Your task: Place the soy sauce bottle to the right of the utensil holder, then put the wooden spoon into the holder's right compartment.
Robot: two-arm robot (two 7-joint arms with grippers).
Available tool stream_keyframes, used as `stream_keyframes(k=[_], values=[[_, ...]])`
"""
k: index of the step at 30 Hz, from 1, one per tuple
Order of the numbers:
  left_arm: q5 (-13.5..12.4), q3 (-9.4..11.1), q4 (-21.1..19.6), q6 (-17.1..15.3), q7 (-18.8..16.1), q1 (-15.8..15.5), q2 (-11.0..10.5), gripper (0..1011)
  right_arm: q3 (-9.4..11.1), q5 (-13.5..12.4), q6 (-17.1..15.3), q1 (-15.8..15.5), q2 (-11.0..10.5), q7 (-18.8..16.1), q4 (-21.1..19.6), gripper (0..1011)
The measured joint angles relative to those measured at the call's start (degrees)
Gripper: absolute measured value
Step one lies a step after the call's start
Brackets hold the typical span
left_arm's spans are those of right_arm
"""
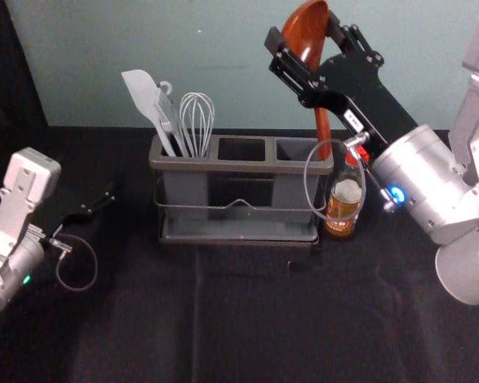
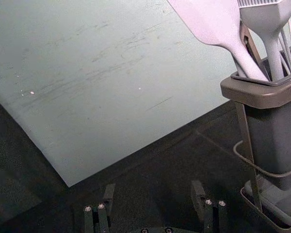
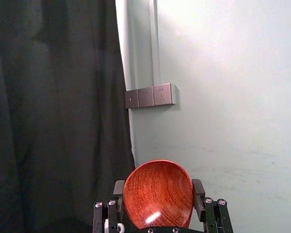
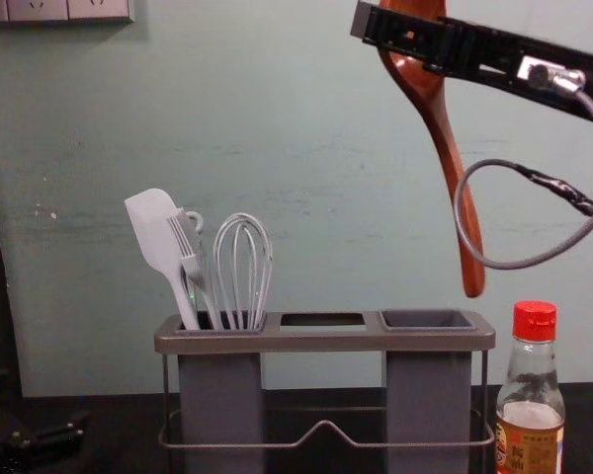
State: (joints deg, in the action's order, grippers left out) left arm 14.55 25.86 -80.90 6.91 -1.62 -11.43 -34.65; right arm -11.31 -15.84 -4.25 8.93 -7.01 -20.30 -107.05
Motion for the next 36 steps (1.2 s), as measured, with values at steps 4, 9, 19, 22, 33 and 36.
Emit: stream_keyframes(k=[4, 9, 19, 22, 33, 36], values=[[0.00, 0.00, 0.00, 0.00, 0.00, 0.00, 0.00, 1000, -0.04, -1.37, 1.23, 2.31, -0.51, -1.42, 3.39, 842], [0.00, 0.00, 0.00, 0.00, 0.00, 0.00, 0.00, 1000, -0.38, -3.03, 2.38, 5.10, -1.33, -3.27, 7.46, 842], [0.00, 0.00, 0.00, 0.00, 0.00, 0.00, 0.00, 1000, -1.52, -5.84, 5.31, 8.37, -1.58, -5.28, 13.77, 842], [0.00, 0.00, 0.00, 0.00, 0.00, 0.00, 0.00, 1000, -1.81, -6.44, 6.20, 8.86, -1.52, -5.64, 15.07, 842], [0.00, 0.00, 0.00, 0.00, 0.00, 0.00, 0.00, 1000, -3.53, -7.22, 9.03, 9.79, -1.54, -4.75, 18.88, 842], [0.00, 0.00, 0.00, 0.00, 0.00, 0.00, 0.00, 1000, -3.80, -7.50, 10.15, 9.87, -1.54, -4.43, 19.95, 842]])
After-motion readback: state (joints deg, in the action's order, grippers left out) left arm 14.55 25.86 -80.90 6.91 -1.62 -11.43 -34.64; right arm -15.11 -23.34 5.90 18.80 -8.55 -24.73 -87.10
